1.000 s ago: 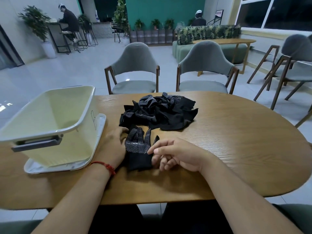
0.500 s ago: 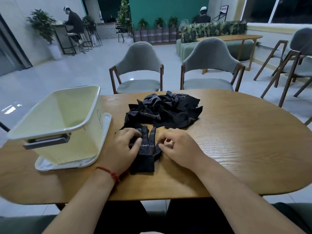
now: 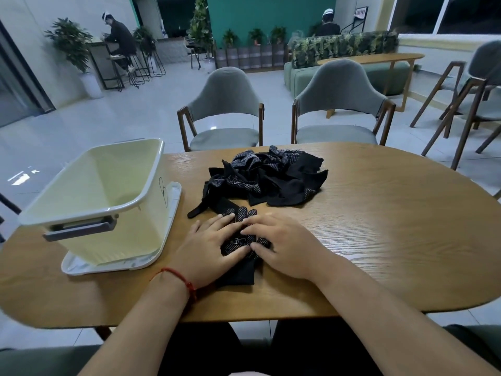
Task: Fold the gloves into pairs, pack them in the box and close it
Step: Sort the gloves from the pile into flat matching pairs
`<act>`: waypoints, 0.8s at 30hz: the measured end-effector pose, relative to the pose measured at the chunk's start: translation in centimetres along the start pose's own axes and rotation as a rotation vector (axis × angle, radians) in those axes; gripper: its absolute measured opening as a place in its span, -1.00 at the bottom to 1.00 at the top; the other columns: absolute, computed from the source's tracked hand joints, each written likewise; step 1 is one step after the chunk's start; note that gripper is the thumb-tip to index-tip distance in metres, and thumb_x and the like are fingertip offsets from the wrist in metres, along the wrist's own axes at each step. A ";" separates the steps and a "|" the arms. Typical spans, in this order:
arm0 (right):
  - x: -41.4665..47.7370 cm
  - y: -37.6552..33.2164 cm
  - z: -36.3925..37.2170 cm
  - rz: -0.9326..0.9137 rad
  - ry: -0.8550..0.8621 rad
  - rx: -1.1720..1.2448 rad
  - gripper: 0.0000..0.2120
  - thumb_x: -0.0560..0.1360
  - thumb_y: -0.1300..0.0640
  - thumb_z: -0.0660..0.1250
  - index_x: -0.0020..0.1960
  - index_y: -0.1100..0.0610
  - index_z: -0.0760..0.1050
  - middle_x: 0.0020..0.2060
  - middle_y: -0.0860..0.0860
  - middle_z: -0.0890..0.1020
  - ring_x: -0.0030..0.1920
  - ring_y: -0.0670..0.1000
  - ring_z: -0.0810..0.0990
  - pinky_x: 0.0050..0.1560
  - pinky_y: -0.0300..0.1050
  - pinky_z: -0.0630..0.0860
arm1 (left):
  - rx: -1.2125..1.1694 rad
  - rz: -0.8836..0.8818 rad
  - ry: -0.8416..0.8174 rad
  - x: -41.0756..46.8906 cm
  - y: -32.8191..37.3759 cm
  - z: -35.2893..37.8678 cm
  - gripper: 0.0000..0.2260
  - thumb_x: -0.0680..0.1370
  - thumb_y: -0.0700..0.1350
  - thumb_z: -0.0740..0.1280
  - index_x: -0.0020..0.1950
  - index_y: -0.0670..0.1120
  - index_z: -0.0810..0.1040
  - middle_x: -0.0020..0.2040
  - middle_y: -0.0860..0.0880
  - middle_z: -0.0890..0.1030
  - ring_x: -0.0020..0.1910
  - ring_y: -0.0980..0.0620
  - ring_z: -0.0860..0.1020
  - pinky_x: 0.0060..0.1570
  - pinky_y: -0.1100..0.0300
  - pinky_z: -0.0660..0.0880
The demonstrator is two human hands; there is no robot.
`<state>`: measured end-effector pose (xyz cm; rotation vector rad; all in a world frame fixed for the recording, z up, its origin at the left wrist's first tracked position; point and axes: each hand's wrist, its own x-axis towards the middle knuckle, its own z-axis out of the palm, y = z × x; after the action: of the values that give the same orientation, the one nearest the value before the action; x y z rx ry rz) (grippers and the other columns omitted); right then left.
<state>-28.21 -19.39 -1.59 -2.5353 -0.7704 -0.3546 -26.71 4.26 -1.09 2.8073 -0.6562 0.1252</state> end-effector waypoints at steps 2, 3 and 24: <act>0.0 -0.1 0.1 0.013 -0.029 -0.010 -0.66 0.66 -0.11 0.26 0.38 -0.10 0.62 0.42 -0.21 0.56 0.43 -0.13 0.47 0.47 -0.08 0.39 | -0.023 -0.004 0.018 -0.1 0.0 0.0 -0.33 0.51 0.55 0.01 0.59 0.37 0.27 0.64 0.27 0.24 0.65 0.21 0.11 0.63 -0.11 0.03; 0.0 -0.1 0.1 0.030 -0.025 -0.003 -0.66 0.65 -0.11 0.27 0.37 -0.10 0.63 0.40 -0.21 0.58 0.41 -0.13 0.48 0.45 -0.05 0.42 | -0.024 -0.008 0.031 -0.1 0.0 0.0 -0.34 0.52 0.55 0.03 0.58 0.36 0.30 0.64 0.27 0.26 0.64 0.21 0.13 0.63 -0.11 0.05; 0.4 1.2 -0.4 0.345 0.214 0.017 -0.72 0.63 -0.08 0.27 0.27 -0.08 0.64 0.30 -0.16 0.62 0.34 -0.03 0.49 0.42 0.06 0.43 | -0.030 0.038 -0.023 -0.2 -0.3 0.2 -0.36 0.57 0.51 0.02 0.61 0.32 0.27 0.65 0.30 0.20 0.65 0.24 0.07 0.64 -0.06 0.08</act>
<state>-27.22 -20.30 -1.53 -2.5009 -0.2484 -0.4871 -26.69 4.56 -1.35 2.7727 -0.7110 0.0891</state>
